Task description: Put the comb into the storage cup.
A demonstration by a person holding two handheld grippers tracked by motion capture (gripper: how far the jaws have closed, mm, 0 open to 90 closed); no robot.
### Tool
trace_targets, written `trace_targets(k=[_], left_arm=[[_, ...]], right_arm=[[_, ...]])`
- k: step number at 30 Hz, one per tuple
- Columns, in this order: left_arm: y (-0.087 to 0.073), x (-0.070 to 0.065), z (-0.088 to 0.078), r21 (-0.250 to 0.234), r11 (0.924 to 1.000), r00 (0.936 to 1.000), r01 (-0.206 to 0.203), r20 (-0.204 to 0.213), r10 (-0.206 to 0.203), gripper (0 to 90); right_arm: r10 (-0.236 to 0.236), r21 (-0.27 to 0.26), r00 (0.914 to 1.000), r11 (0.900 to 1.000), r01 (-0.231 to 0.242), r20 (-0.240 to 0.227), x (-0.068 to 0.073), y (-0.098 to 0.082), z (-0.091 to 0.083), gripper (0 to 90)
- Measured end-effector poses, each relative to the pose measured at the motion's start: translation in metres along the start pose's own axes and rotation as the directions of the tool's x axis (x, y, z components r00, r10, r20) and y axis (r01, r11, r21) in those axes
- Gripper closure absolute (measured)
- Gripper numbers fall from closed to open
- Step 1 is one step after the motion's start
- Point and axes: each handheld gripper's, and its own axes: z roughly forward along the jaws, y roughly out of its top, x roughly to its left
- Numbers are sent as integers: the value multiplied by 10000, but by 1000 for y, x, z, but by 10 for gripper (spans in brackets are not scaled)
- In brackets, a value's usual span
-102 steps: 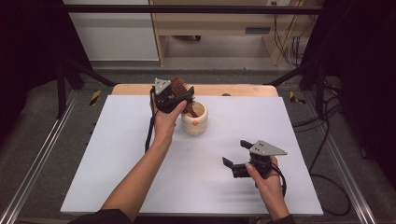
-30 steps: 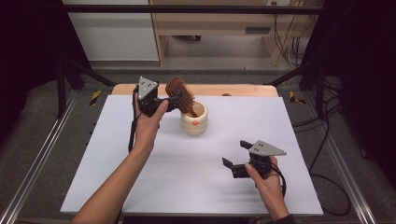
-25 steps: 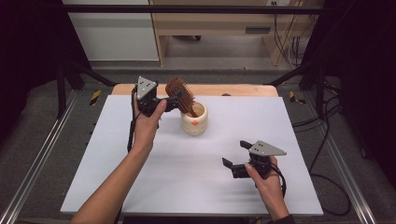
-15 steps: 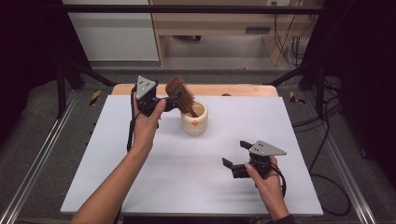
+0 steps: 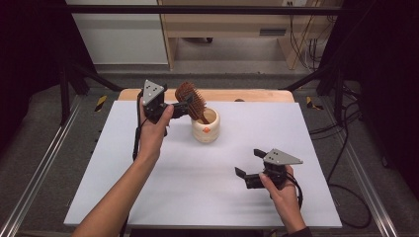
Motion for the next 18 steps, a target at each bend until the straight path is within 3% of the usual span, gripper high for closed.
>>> trace_targets(k=[18], left_arm=[[8, 8, -27, -165, 9998, 9999, 106, 55, -105, 21]], right_arm=[[-222, 9, 9995, 9998, 222, 235, -1, 1, -3, 39]])
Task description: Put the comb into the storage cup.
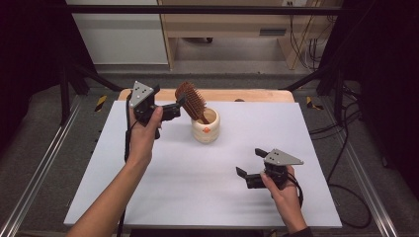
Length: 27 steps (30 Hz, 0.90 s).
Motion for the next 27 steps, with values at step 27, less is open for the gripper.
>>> trace_targets(k=[27], left_arm=[[-20, 59, -118, -613, 9916, 9930, 1141, -238, -1158, 21]], right_arm=[[8, -576, 9972, 9983, 35, 743, -8, 3, -24, 45]])
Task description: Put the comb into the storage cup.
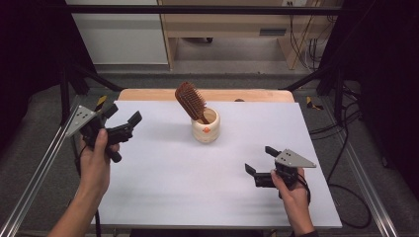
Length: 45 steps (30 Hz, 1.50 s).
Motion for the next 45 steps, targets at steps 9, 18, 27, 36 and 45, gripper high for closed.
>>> trace_targets(k=[9, 18, 27, 36, 45], left_arm=[[-2, 12, -33, -42, 9991, 9989, -417, -223, 416, 21], [-17, 24, -55, -5, 9990, 9969, -443, -655, 442, 22], [-33, 26, -70, 20, 9973, 9948, -737, -705, 737, 25], [-52, 28, -79, 100, 9944, 9898, -1051, -961, 1055, 30], [-73, 36, -83, 279, 9975, 9935, -643, -921, 666, 33]], right_arm=[[153, -275, 9989, 9995, -141, 436, -12, -10, -16, 35], [113, -197, 9978, 9998, -100, 660, -17, -18, -18, 34], [90, -217, 9979, 9997, -76, 648, -16, -19, -21, 34], [68, -155, 9976, 9999, -57, 696, -18, -22, -19, 33], [77, -174, 9981, 9998, -66, 612, -16, -24, -19, 33]])
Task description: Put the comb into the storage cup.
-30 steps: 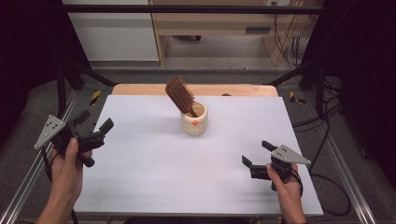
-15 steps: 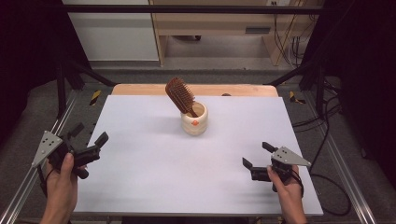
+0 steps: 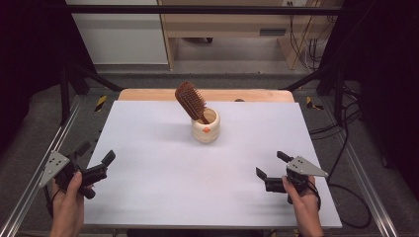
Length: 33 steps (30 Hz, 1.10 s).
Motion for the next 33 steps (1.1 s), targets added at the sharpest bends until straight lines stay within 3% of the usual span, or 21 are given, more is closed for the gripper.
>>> trace_targets(k=[5, 16, 19, 24, 27, 33], left_arm=[[-12, -4, 0, 107, 9999, 10000, -18, -26, 18, 28], [-32, -17, 7, 403, 9992, 9951, -69, 986, 29, 29], [-36, -17, 8, 506, 9987, 9942, 31, 1071, -85, 31], [-44, -19, 10, 776, 9969, 9915, -114, 1300, 13, 31], [-45, -24, 12, 863, 9950, 9884, -495, 1471, 364, 32], [-47, -36, 18, 593, 9959, 9798, -682, 1920, 557, 36]], right_arm=[[-76, 17, 10000, 10000, 76, -64, 1, -1, 1, 33], [-156, 10, 9999, 9999, 156, -61, 4, -4, 1, 33], [-180, -42, 9998, 9998, 180, 3, 5, -4, 2, 33], [-89, -53, 10000, 9999, 89, -34, 6, -5, 5, 35], [-118, -111, 9999, 9999, 118, -44, 7, -5, 7, 40], [110, -221, 9995, 9997, -117, -293, 9, -6, 8, 40]])
